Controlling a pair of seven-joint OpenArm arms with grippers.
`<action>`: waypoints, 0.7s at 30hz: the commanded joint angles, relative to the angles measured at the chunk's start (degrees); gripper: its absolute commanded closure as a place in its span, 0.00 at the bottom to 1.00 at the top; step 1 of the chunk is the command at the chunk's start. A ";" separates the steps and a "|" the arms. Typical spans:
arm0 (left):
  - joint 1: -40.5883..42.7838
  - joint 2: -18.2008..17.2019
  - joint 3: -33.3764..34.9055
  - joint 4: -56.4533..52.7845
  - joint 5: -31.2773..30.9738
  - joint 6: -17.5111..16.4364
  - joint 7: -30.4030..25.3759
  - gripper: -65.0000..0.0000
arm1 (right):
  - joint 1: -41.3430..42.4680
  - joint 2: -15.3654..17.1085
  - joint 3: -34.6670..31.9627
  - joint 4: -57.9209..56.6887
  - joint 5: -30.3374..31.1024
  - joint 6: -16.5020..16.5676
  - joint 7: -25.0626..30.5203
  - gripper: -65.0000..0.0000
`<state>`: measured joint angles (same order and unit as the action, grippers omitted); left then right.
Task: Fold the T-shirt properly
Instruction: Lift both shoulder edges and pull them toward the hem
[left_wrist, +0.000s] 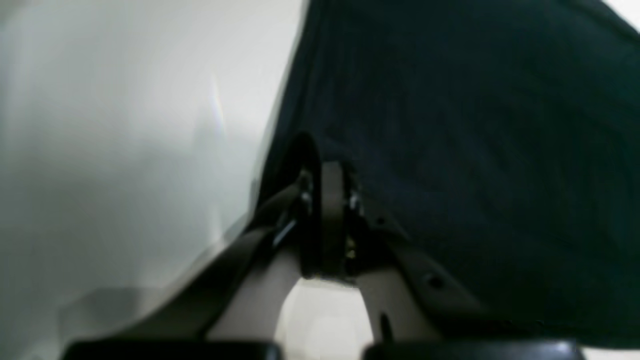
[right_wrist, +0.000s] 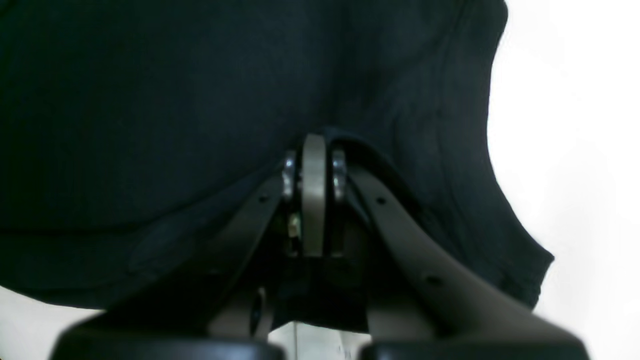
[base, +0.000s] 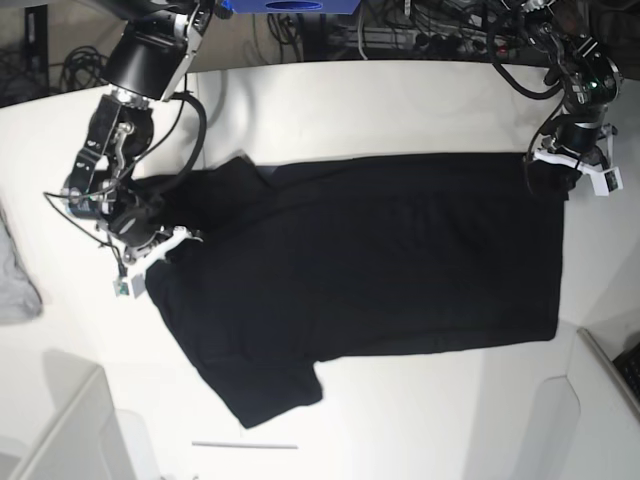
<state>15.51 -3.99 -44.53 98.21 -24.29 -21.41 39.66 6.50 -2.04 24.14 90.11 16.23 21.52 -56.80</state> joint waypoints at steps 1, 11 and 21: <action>-0.08 -0.71 -0.17 0.82 -0.72 -0.26 -1.37 1.00 | 1.19 0.51 -0.01 0.58 0.69 0.15 1.19 1.00; -2.80 -3.79 3.35 -2.35 -0.72 3.26 -1.37 1.00 | 3.39 0.68 -0.18 -1.89 0.69 -3.19 3.56 1.00; -6.14 -4.41 4.84 -4.98 -0.72 3.43 -1.37 1.00 | 6.11 0.68 -0.18 -7.78 0.61 -3.36 5.50 1.00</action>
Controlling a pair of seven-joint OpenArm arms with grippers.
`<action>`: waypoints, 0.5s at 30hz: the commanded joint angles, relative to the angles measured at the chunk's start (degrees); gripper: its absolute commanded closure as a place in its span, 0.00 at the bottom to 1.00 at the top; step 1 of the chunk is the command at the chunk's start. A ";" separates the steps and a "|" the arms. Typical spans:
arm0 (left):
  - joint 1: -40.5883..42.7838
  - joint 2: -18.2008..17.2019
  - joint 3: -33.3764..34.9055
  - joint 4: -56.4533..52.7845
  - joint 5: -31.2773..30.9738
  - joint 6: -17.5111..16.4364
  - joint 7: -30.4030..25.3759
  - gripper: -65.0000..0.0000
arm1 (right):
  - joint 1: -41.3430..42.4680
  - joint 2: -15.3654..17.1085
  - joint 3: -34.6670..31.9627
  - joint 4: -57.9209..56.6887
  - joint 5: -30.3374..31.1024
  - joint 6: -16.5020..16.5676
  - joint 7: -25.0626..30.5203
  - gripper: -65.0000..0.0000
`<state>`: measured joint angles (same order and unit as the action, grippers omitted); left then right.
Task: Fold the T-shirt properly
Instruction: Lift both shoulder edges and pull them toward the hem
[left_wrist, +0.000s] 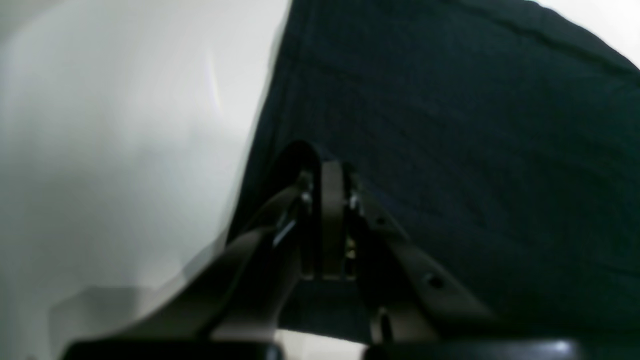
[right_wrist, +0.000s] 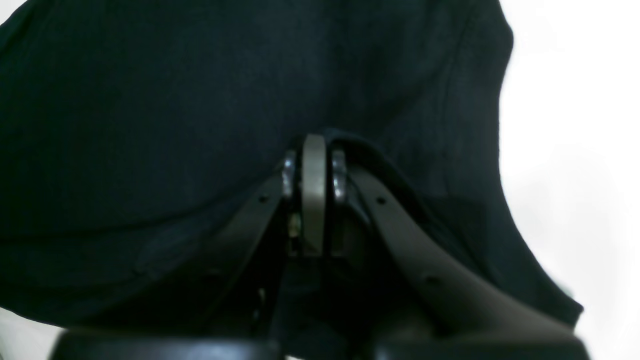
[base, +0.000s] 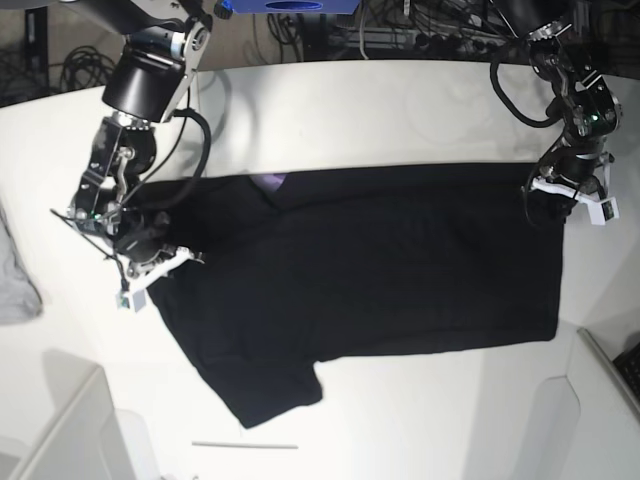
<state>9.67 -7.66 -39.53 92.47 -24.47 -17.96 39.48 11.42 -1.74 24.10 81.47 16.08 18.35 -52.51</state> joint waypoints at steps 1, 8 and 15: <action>-0.66 -1.00 -0.16 0.68 -0.54 -0.02 -1.20 1.00 | 1.63 0.37 -0.14 0.42 0.76 -0.20 1.21 1.00; -2.07 -1.44 -0.08 -1.61 -0.54 -0.02 -1.20 1.00 | 2.60 1.25 -0.14 -1.60 0.76 -0.28 2.97 1.00; -3.03 -1.53 0.01 -2.14 -0.54 -0.02 -1.20 1.00 | 3.57 1.52 -0.14 -4.24 0.76 -0.28 3.15 1.00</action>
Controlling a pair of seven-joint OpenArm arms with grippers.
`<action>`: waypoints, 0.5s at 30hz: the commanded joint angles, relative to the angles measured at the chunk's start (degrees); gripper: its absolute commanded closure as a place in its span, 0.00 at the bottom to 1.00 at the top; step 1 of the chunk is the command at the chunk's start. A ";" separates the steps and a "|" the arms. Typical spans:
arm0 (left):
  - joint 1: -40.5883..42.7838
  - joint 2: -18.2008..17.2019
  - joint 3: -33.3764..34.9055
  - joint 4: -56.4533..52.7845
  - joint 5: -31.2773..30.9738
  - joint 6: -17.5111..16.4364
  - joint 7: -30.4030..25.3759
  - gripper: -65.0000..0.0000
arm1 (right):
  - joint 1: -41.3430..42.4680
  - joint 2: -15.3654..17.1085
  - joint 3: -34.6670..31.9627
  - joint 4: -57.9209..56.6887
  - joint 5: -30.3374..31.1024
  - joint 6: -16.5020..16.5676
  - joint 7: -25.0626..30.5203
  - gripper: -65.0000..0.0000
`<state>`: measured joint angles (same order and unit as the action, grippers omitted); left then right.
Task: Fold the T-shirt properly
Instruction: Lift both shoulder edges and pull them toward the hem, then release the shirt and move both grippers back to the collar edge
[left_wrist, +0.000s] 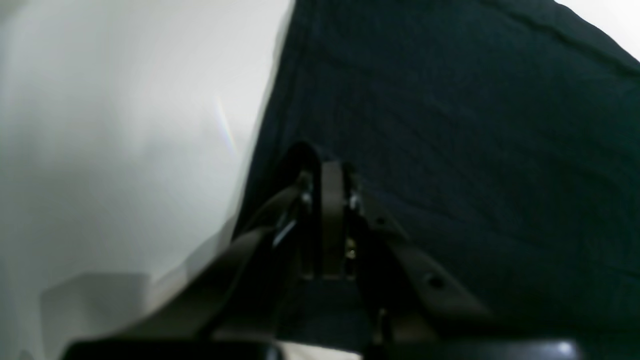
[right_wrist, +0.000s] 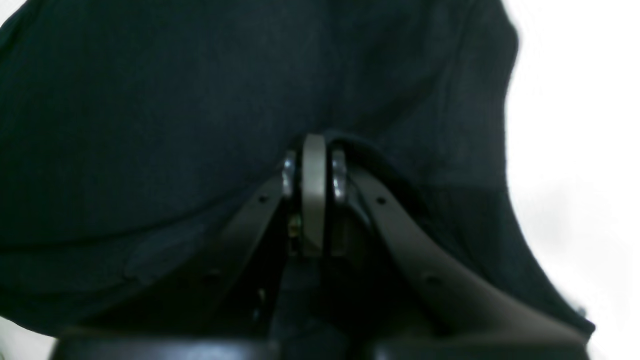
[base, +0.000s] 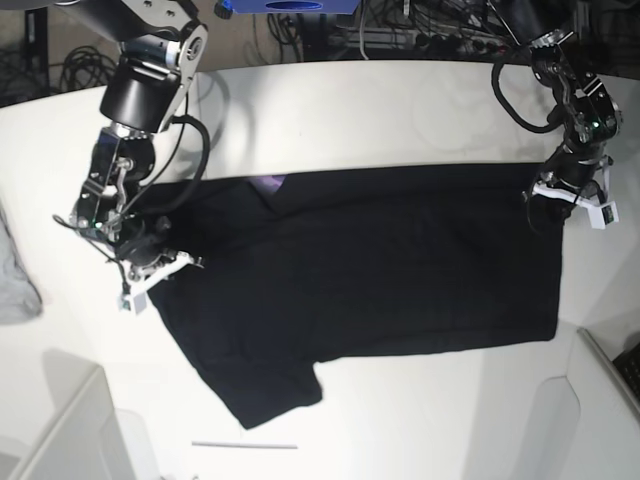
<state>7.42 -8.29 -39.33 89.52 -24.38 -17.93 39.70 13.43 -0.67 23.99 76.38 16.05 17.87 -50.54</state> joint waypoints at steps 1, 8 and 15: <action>-0.87 -0.89 -0.18 0.73 -0.63 -0.04 -1.42 1.00 | 1.56 0.45 -0.03 0.85 0.78 0.20 1.18 1.00; -1.40 -0.89 -0.10 0.73 -0.54 0.22 -1.42 1.00 | 2.44 0.45 -0.03 0.15 0.78 0.20 1.27 1.00; -2.01 -0.89 -0.10 0.02 -0.54 1.80 -1.42 1.00 | 2.96 0.45 -0.03 -0.38 0.78 -0.86 1.27 1.00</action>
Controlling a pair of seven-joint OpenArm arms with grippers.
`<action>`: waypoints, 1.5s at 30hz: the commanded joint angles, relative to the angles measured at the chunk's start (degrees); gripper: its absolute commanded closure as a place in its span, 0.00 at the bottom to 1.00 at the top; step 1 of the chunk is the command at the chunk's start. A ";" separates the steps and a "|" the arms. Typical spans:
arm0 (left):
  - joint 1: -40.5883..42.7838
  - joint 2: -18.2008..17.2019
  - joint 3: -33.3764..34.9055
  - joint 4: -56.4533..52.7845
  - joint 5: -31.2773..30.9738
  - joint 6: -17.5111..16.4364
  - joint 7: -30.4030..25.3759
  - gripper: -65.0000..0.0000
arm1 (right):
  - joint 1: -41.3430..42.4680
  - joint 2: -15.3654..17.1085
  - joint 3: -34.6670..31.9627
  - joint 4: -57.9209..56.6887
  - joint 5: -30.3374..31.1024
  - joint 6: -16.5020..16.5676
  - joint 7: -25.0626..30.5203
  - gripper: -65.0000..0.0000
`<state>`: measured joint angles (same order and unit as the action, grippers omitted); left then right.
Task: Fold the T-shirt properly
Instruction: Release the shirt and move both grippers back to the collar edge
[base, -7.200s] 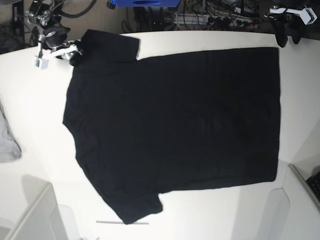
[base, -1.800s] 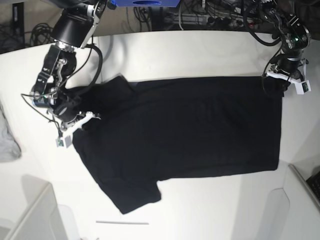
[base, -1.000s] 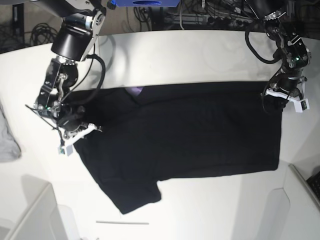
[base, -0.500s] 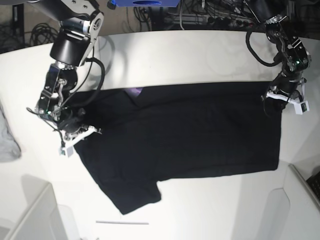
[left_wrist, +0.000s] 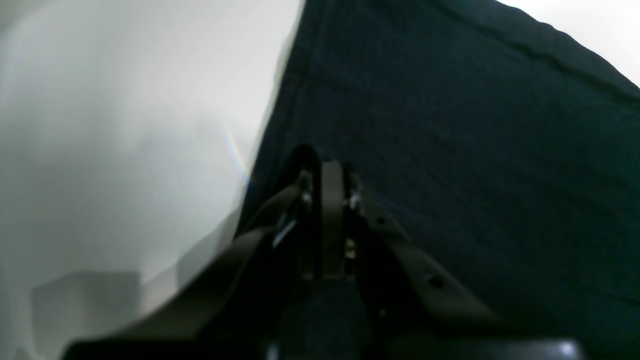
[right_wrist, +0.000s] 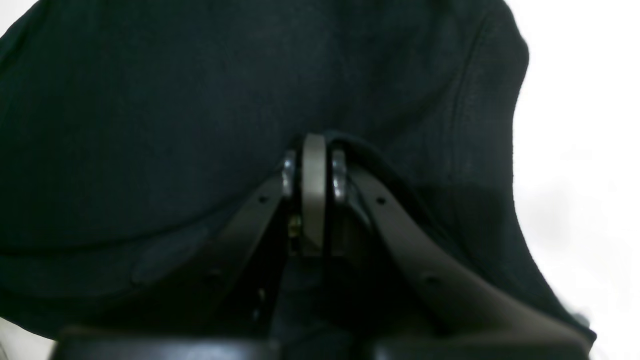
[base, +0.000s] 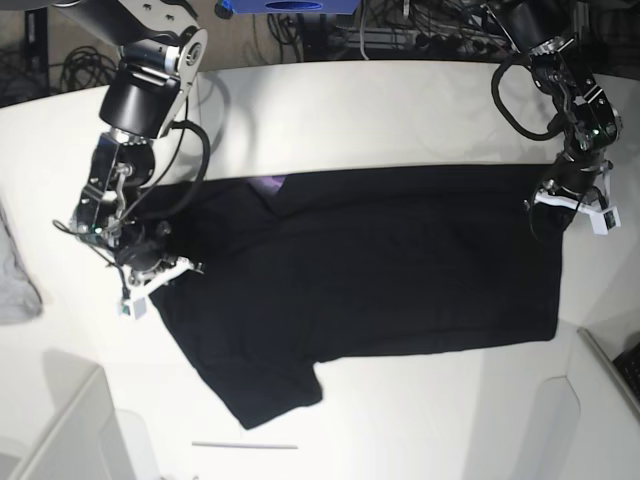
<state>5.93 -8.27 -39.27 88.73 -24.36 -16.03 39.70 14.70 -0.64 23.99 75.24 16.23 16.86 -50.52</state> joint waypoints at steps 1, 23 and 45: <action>-0.53 -0.91 -0.16 0.81 -0.56 -0.10 -1.42 1.00 | 1.70 0.42 -0.03 0.76 0.61 -1.08 1.25 1.00; 4.04 0.32 -12.12 11.18 -1.79 -0.36 -1.51 0.12 | -12.11 -1.95 0.67 27.92 1.13 -13.48 1.34 0.49; 9.93 1.72 -11.50 -1.30 -6.89 -7.22 -1.94 0.13 | -30.39 -6.17 14.12 32.41 23.73 -12.42 1.34 0.46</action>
<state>15.86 -5.67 -50.39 86.61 -30.96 -22.79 38.87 -15.92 -7.27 37.89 106.59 39.03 3.73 -50.09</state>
